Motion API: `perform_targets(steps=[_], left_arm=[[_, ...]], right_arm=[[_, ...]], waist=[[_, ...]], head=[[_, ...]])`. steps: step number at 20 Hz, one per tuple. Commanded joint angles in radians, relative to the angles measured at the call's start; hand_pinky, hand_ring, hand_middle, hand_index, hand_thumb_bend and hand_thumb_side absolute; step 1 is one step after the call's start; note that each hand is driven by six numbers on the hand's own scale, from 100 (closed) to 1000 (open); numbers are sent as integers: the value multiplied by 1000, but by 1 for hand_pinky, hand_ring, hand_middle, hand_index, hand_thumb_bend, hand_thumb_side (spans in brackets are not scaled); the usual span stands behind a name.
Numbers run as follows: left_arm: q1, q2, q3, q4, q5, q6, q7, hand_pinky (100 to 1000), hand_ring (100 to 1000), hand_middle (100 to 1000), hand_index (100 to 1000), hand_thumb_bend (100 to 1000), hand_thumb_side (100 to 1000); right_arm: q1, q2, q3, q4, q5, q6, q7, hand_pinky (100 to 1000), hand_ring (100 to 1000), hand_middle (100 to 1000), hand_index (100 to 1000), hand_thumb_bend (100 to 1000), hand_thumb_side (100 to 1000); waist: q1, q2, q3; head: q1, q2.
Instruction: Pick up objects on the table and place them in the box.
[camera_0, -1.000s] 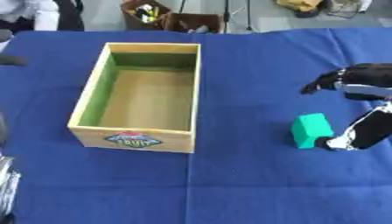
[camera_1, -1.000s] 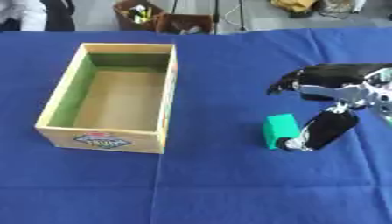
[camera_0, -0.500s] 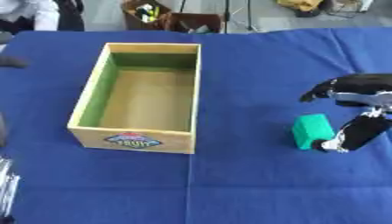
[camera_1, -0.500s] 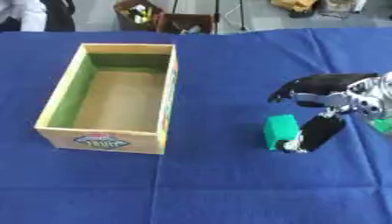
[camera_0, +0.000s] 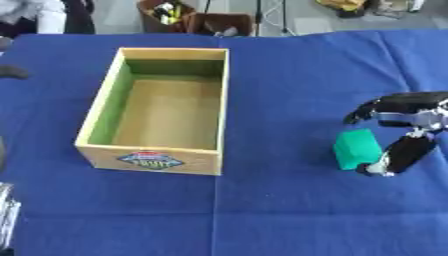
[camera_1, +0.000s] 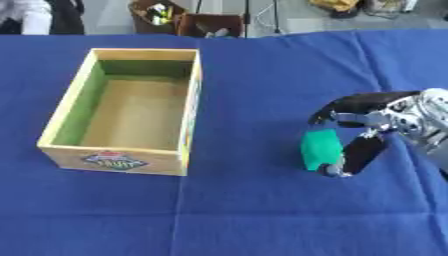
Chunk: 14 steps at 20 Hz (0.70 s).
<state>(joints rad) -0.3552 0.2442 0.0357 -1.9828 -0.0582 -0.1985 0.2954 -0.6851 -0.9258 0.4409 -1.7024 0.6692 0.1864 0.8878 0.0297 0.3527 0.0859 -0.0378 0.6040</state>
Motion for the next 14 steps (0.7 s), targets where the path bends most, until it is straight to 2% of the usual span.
perform_targets(steps=[1,6,7,10,11,14], left_arm=[[-11,5,3,-17,-1,-1,-1,518,711,866,806,100,956],[-11,4,3,-17,0,0,-2,519,712,866,806,100,960],[-12,4,3,-17,0,0,-2,519,712,866,806,100,961],[-11,4,3,-17,0,0,-3,519,712,866,805,100,961],[-11,4,3,-17,0,1,-3,519,712,866,805,100,961],[-13,4,2,-17,1,0,-4,519,713,866,805,100,960]], right_arm=[[-18,-12,-3,11,12,-6,8,870,923,826,925,362,409],[-22,-7,-1,16,15,-8,-22,862,909,748,857,356,395],[-24,-7,-2,17,18,-6,-30,851,891,682,764,327,378],[-27,-3,-1,26,23,1,-57,844,876,632,718,309,374],[-28,-2,-1,30,24,3,-66,832,859,602,678,264,375],[-28,1,-1,40,21,15,-96,821,843,579,632,190,339]], waist=[[-1,-17,1],[-1,-16,2],[-1,-16,2],[-2,-16,2],[-2,-16,2],[-2,-15,2]], head=[[-4,-11],[-5,-12],[-5,-12],[-5,-13],[-5,-13],[-5,-12]])
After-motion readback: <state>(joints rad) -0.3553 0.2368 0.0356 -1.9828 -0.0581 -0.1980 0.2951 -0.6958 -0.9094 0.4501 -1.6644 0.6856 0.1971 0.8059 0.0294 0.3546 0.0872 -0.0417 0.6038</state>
